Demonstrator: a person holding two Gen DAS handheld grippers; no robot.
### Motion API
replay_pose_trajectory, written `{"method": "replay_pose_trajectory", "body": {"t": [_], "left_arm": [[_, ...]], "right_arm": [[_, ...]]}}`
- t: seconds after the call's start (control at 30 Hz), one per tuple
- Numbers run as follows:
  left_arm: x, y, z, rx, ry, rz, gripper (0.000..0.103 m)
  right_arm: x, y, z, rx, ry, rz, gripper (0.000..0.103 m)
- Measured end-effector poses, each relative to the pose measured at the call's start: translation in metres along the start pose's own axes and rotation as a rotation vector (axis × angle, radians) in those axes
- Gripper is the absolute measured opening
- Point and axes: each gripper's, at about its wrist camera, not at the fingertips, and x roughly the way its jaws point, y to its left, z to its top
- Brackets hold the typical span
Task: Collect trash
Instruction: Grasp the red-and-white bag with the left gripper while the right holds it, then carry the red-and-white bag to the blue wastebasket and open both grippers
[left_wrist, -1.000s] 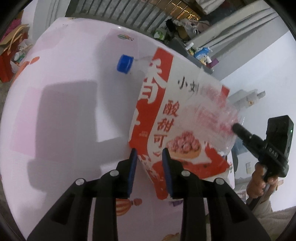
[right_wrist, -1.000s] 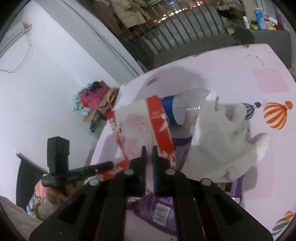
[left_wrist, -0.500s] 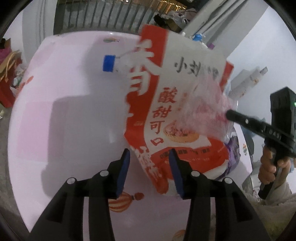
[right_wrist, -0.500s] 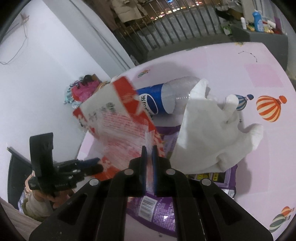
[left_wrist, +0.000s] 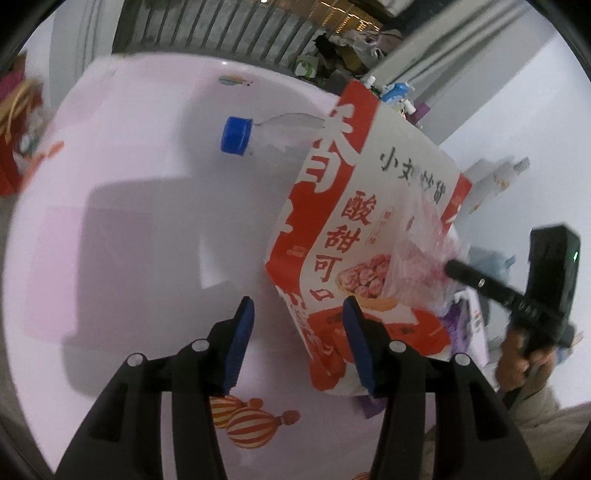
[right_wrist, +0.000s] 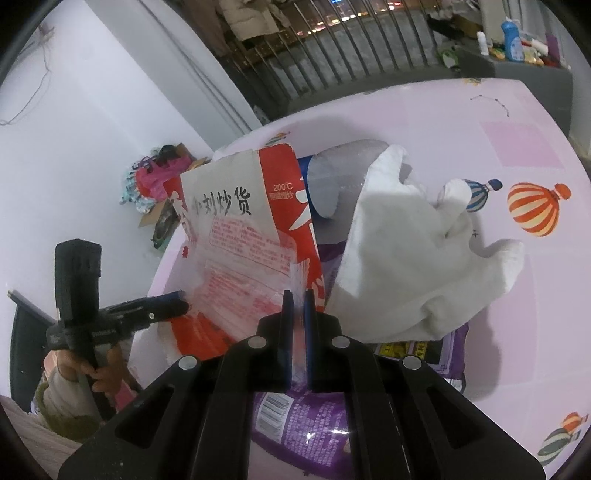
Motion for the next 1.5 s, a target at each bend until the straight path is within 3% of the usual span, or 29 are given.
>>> {"method": "replay_pose_trajectory", "body": {"t": [0.2, 0.53, 0.7, 0.8, 1.07, 1.5], "left_arm": [[0.012, 0.015, 0.008, -0.100, 0.032, -0.060, 0.048], [0.014, 0.012, 0.009, -0.127, 0.050, -0.126, 0.048], [0.018, 0.011, 0.009, -0.149, 0.053, -0.138, 0.024], [0.017, 0.011, 0.002, -0.157, 0.043, -0.142, 0.022], [-0.007, 0.015, 0.000, -0.191, -0.039, -0.141, 0.009], [-0.073, -0.014, 0.006, -0.184, -0.224, -0.128, 0.007]], "right_arm": [[0.004, -0.003, -0.002, 0.004, 0.008, -0.010, 0.004], [0.003, -0.008, -0.003, 0.018, 0.010, -0.011, 0.004], [0.000, -0.008, -0.002, 0.021, 0.005, -0.005, 0.004], [-0.006, -0.006, 0.000, 0.017, -0.009, -0.004, 0.004], [-0.027, 0.004, 0.004, 0.004, -0.063, 0.029, 0.004], [-0.099, 0.014, 0.010, -0.020, -0.240, 0.147, 0.004]]}}
